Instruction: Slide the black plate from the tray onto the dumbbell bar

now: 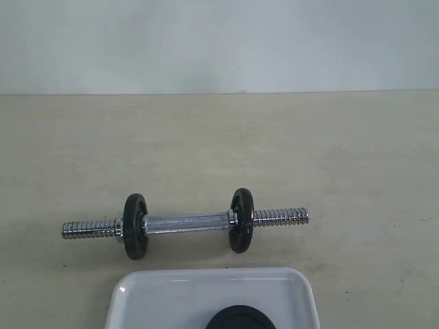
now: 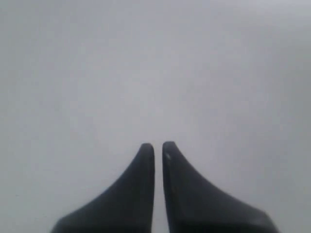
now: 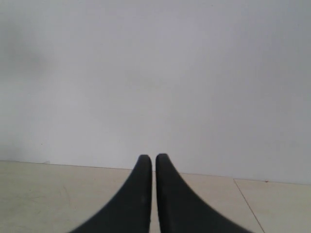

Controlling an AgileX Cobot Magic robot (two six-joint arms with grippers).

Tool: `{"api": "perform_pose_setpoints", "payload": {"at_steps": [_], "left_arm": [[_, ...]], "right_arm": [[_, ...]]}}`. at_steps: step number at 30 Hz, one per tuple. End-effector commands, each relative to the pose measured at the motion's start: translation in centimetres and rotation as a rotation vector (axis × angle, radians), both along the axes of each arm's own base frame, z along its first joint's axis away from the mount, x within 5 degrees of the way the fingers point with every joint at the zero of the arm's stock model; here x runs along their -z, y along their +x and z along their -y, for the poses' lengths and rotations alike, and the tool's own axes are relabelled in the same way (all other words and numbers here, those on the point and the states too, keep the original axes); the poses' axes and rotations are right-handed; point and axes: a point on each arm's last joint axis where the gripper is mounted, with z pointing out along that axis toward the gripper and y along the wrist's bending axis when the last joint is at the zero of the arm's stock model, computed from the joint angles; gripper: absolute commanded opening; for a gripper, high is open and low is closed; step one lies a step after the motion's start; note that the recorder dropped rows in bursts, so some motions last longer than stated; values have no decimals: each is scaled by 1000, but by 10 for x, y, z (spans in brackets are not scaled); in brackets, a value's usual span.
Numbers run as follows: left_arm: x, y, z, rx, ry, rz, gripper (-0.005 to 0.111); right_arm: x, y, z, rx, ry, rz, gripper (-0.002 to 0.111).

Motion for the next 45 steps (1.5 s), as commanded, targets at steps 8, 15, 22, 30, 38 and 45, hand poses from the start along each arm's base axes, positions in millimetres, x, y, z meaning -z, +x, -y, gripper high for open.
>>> {"api": "perform_pose_setpoints", "payload": {"at_steps": [8, 15, 22, 30, 38, 45], "left_arm": [[50, 39, -29, -313, -220, -739, 4], [72, 51, -20, -192, -298, -978, 4], [71, 42, 13, 264, -207, -1011, 4], [89, 33, 21, 348, -4, -1140, 4], [103, 35, 31, 245, 27, -1271, 4], [131, 50, 64, 233, -2, -1480, 4]], "right_arm": [[-2, -2, 0, 0, -4, 11, 1], [-7, -2, -1, -9, -7, 63, 1], [-7, -2, -1, -11, -5, 64, 1], [-7, -2, -1, -16, 11, 64, 1], [-7, -2, -2, -17, 9, 72, 1], [-7, -2, -3, -41, 76, 65, 1]]}}
